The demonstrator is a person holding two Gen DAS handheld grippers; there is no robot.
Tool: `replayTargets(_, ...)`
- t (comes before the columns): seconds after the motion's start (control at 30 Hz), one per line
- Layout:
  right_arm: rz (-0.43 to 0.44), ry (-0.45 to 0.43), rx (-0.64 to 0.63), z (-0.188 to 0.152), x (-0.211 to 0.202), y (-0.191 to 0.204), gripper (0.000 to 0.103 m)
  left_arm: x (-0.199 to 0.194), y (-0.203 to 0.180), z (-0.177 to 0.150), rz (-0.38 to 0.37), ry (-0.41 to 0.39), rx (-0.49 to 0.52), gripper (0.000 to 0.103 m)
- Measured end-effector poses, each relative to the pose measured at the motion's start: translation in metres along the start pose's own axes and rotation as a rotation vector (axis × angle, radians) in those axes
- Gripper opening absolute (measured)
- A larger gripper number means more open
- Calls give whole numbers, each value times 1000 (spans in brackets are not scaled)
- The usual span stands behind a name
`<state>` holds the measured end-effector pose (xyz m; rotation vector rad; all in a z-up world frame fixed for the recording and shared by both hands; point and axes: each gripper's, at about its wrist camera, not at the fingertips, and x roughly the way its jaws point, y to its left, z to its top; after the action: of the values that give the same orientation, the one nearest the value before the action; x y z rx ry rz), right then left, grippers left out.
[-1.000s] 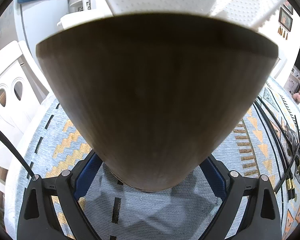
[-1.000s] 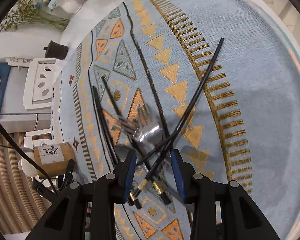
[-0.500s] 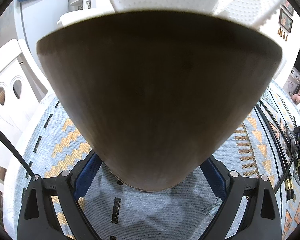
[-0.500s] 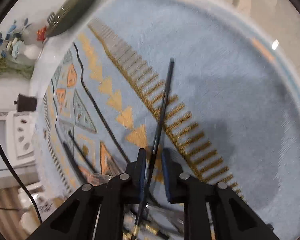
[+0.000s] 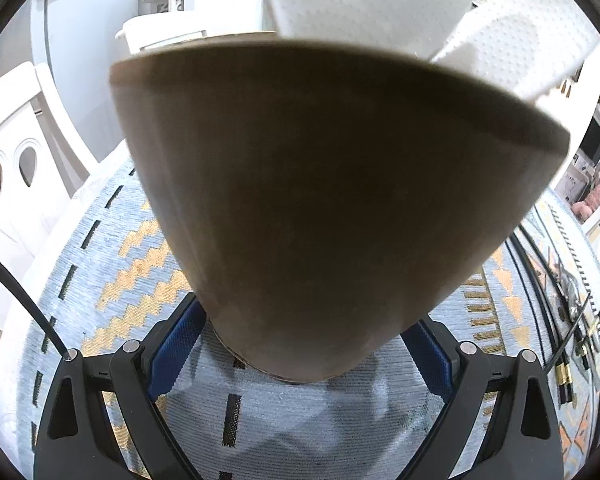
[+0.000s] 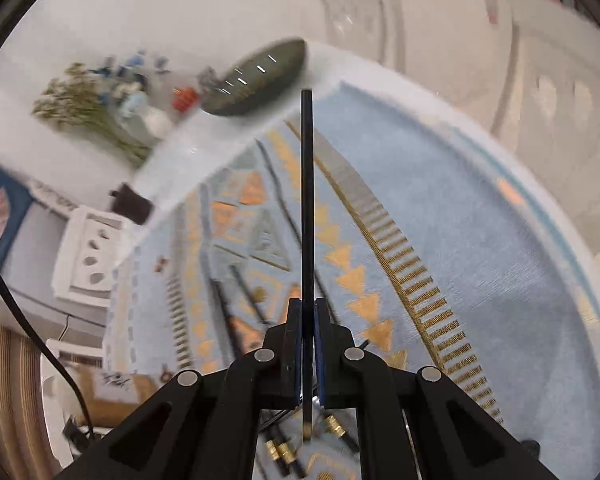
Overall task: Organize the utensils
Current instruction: 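Lift the black chopstick upright with the right gripper toward the cup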
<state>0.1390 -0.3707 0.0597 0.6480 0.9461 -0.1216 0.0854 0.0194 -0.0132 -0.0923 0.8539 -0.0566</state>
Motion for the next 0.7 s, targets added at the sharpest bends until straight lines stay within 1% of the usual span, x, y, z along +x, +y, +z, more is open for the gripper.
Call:
replayTargets(0.13,55,-79,-59,-2,-37,31,5,-2,7,1,-7,-2,-3,95)
replayTargets(0.2,83,-115,-78,1,-49,47,5,2,4,0,-9,-1,-3,94)
replayTargets(0.3,156,-158,-113,7,-67,80,5,3,4,-1,-9,-2,-3,94)
replayTargets(0.33,174,-164,-123,6,-69,89,5,2,4,-1,-11,-1,-4,94)
replayTargets(0.47,314,-179,-192,16,-88,140,5,-3,8,-2,-46,-22,-27,94)
replayTargets(0.53,384,-186,-236,18,-93,168,5,-4,8,-2,-42,-33,-23,94)
replayTargets(0.63,499,-158,-293,17,-90,212,5,-2,5,-1,-30,-29,-11,94)
replayTargets(0.7,553,-132,-336,13,-82,239,5,-3,5,-1,-25,-37,-12,94)
